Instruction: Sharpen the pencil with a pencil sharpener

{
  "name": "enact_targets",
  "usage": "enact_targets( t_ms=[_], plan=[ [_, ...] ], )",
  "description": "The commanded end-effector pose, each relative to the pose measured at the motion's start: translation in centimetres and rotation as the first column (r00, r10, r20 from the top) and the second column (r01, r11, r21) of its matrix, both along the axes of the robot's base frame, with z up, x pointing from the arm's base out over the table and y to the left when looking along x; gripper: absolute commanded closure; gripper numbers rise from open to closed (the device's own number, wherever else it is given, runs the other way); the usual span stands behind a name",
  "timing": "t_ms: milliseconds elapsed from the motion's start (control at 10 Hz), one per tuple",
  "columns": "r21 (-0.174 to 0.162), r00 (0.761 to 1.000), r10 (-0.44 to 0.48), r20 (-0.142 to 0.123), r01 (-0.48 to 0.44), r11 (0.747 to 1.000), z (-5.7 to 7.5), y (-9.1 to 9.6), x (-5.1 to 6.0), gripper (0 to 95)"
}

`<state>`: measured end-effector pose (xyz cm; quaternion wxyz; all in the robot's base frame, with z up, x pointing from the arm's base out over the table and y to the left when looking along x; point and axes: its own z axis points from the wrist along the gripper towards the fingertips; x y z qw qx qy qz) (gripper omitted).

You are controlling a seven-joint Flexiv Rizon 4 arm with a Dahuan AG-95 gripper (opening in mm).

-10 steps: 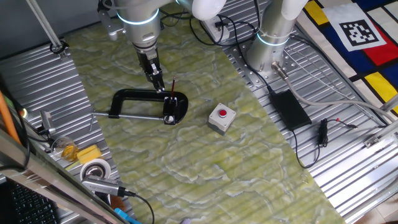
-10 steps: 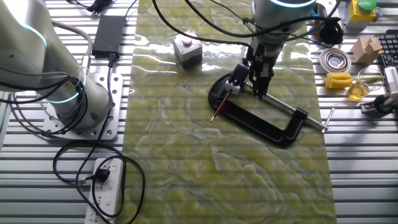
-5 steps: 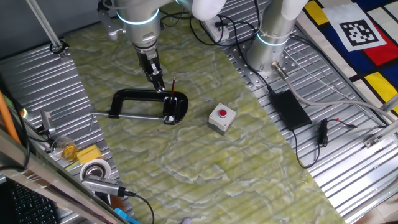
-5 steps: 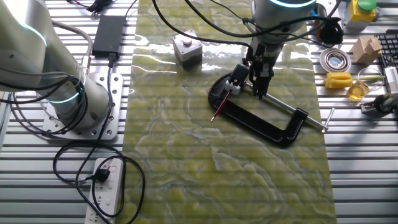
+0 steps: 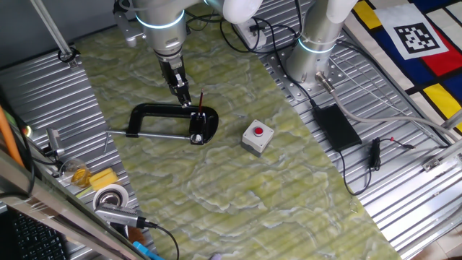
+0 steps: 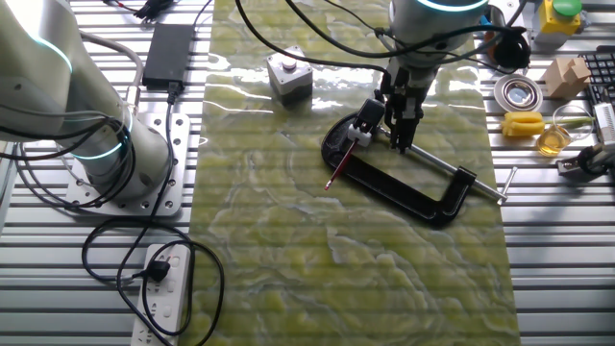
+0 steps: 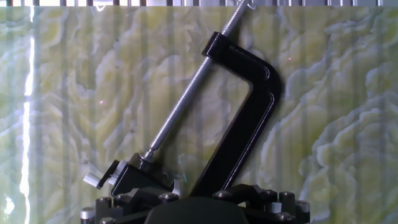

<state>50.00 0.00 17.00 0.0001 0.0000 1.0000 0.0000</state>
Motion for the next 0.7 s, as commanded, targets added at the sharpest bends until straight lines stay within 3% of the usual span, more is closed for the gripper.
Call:
enact_targets(
  t_ms=[100,200,700],
  plan=[
    [0.000,1.000,0.000,0.000,0.000,1.000,0.00,0.00,0.00,0.0],
    [0.053,0.994,0.109,0.021,-0.110,0.993,0.00,0.00,0.00,95.0],
    [0.049,0.992,0.127,0.013,-0.128,0.991,0.00,0.00,0.00,95.0]
  ],
)
